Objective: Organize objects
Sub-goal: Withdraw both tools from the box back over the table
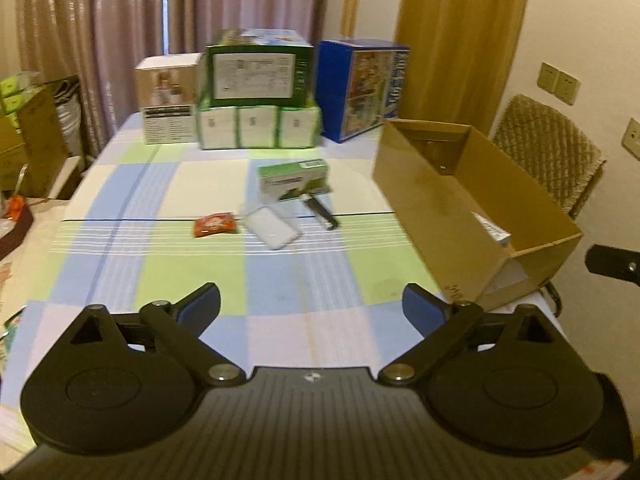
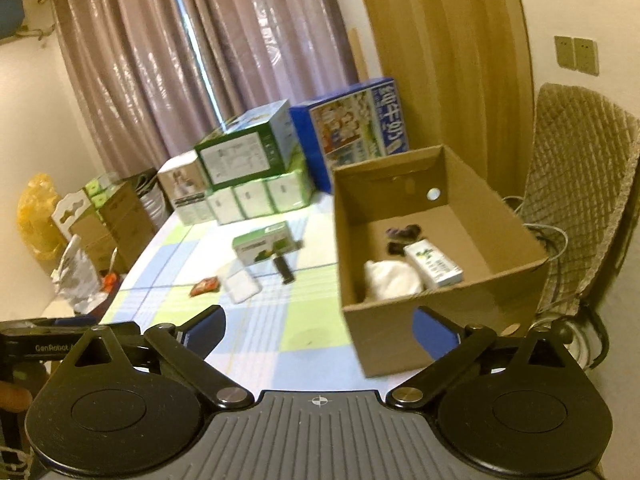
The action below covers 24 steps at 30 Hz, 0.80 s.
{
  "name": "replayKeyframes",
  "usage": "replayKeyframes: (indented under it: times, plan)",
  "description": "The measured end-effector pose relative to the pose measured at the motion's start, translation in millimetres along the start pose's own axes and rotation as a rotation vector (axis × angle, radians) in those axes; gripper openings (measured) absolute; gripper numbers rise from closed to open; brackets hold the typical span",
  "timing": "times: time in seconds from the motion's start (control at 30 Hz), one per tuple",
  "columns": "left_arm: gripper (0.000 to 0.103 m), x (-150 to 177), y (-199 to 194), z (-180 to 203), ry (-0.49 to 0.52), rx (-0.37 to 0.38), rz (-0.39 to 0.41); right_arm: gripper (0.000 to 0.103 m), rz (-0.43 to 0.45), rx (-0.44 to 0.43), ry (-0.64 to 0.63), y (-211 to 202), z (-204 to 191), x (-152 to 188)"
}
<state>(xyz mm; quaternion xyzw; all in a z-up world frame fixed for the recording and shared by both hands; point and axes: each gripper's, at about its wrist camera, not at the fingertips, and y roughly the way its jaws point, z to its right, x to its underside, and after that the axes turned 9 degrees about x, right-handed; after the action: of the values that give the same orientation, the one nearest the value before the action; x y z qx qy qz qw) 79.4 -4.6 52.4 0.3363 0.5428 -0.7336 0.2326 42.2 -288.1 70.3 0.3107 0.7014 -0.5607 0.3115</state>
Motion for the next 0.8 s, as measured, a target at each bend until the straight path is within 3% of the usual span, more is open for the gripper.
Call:
replayKeyframes:
  times: [0.47,0.8]
  plan:
    - [0.101,15.7,-25.7,-38.6,-0.058,-0.074,0.009,0.101,-0.044,-0.033,-0.047,4.8,-36.6,17.9]
    - [0.101,18.0,-24.8,-51.0,-0.077,-0.083,0.004,0.101,-0.06,-0.042,-0.061,12.1,-45.7,21.1]
